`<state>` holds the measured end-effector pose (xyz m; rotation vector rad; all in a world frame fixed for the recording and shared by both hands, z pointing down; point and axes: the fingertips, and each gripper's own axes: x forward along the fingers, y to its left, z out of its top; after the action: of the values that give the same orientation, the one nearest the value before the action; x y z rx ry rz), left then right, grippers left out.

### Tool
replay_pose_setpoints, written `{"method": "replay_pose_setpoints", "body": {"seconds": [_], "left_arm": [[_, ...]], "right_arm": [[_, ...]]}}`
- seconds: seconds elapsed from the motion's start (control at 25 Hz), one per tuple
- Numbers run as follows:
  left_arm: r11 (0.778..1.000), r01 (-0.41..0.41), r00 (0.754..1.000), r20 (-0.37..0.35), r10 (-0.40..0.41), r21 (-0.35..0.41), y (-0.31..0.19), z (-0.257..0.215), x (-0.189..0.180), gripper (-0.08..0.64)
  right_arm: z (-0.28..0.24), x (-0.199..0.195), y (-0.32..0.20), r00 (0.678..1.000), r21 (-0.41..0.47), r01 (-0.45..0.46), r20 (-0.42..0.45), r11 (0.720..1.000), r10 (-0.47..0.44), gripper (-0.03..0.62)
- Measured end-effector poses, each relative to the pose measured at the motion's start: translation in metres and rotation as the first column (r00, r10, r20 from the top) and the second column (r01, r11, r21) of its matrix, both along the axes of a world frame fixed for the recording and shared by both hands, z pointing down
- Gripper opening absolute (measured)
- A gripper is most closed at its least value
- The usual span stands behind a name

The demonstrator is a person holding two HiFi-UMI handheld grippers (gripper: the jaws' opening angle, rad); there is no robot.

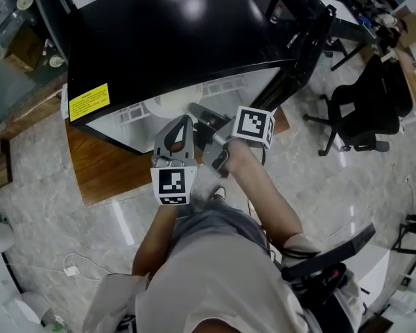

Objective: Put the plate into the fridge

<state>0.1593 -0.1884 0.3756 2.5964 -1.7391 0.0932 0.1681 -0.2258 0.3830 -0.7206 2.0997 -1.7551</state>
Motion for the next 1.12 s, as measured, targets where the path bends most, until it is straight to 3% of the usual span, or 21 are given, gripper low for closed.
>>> {"method": "replay_pose_setpoints", "body": {"seconds": [0.28, 0.64, 0.92, 1.12], "left_arm": [[1.0, -0.022, 1.0, 0.001, 0.022, 0.001, -0.001, -0.001, 0.002, 0.018], [1.0, -0.009, 1.0, -0.003, 0.009, 0.004, 0.001, -0.002, -0.005, 0.018], [1.0, -0.004, 1.0, 0.007, 0.004, 0.003, -0.003, -0.004, -0.005, 0.019], [0.999, 0.008, 1.0, 0.007, -0.008, 0.037, -0.005, -0.008, -0.004, 0.018]], "right_arm": [[0.001, 0.004, 0.002, 1.0, 0.025, 0.025, -0.014, 0.999, -0.024, 0.025], [0.001, 0.017, 0.003, 1.0, 0.052, -0.014, -0.006, 0.999, 0.014, 0.025], [-0.002, 0.004, 0.003, 0.998, 0.065, 0.063, -0.013, 0.996, -0.062, 0.026], [-0.014, -0.004, 0.011, 0.989, 0.066, 0.11, 0.09, 0.992, -0.115, 0.106]]}}
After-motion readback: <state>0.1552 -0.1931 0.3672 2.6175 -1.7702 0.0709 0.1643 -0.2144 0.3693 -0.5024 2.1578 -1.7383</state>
